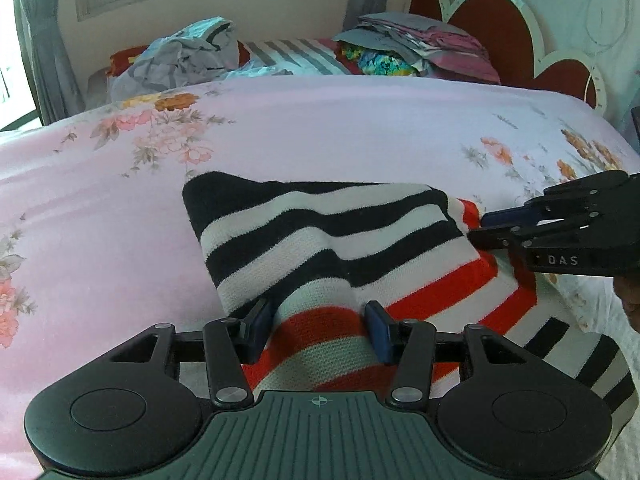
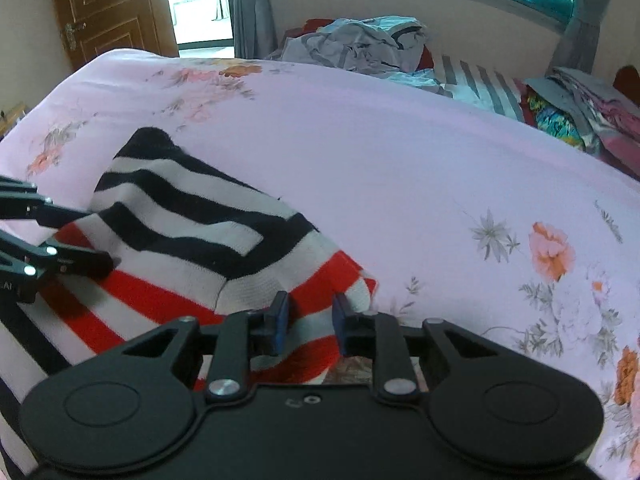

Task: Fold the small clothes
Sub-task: 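Release the sweater with the right gripper and press the bundle flat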

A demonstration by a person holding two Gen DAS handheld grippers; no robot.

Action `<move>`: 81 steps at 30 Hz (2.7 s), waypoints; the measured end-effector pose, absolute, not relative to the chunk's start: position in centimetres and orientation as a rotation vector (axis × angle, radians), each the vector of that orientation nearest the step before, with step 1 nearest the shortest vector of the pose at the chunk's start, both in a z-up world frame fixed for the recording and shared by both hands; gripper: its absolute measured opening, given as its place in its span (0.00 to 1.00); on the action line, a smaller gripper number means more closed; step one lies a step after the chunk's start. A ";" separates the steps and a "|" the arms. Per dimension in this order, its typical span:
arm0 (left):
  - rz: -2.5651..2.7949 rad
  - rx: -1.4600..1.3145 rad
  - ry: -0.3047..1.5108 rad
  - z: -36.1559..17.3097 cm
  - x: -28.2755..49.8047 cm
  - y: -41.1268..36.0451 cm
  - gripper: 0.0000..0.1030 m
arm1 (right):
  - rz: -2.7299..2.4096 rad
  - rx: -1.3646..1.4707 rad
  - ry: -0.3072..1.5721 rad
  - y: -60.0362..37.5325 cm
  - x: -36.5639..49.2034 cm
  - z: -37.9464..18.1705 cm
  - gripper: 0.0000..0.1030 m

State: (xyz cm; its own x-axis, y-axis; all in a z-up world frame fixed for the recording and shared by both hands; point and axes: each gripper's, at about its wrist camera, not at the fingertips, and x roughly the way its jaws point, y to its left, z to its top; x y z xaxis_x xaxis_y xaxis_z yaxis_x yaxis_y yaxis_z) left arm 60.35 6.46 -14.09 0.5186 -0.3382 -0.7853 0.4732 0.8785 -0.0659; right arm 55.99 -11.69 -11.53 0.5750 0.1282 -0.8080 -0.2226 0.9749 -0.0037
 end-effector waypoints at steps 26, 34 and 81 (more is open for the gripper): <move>-0.420 0.163 0.821 -11.1 46.8 9.7 0.49 | 0.343 -0.133 0.896 -9.0 42.6 -6.2 0.19; -0.397 0.109 0.884 -14.7 44.3 11.1 0.49 | 0.285 -0.153 0.972 -9.1 40.3 -10.0 0.12; -0.208 -0.041 0.784 -13.1 36.2 9.2 1.00 | 0.103 0.004 0.912 -13.0 33.1 -9.8 1.00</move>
State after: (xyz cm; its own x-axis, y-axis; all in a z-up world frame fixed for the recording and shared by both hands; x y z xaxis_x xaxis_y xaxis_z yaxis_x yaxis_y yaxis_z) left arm 36.18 9.24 -13.11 0.6888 -0.2015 -0.6964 0.1708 0.9787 -0.1142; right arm 33.15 -13.02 -9.80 0.6077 0.0908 -0.7890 -0.0876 0.9950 0.0470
